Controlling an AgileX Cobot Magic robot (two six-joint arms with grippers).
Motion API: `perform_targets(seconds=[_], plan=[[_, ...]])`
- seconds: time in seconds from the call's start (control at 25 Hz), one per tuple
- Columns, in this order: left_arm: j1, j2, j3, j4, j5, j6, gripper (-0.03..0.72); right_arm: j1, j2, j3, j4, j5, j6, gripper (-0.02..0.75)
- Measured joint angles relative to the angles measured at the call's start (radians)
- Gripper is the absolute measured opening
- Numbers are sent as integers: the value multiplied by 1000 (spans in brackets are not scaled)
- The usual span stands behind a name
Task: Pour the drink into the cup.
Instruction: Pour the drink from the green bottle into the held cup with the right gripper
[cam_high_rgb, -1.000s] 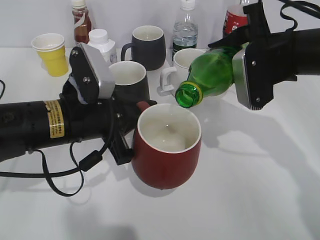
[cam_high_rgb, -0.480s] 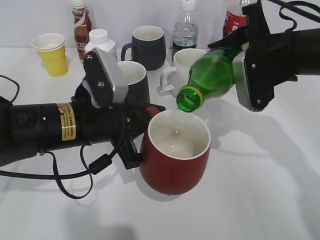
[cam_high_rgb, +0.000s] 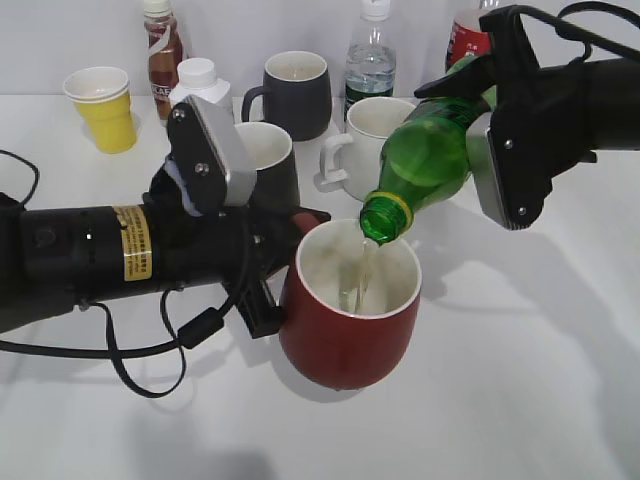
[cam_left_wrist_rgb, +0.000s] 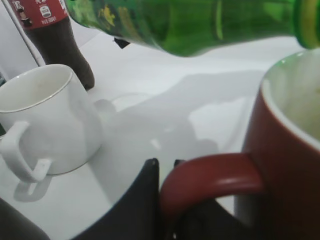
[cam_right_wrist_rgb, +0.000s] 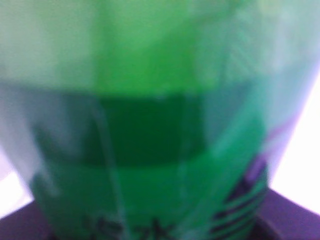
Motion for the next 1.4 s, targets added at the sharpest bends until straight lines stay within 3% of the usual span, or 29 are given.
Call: perform_targets(seconds=[1.4], plan=[[0, 17, -5, 100, 58, 0, 56, 0, 0, -2, 22, 0, -79, 407]])
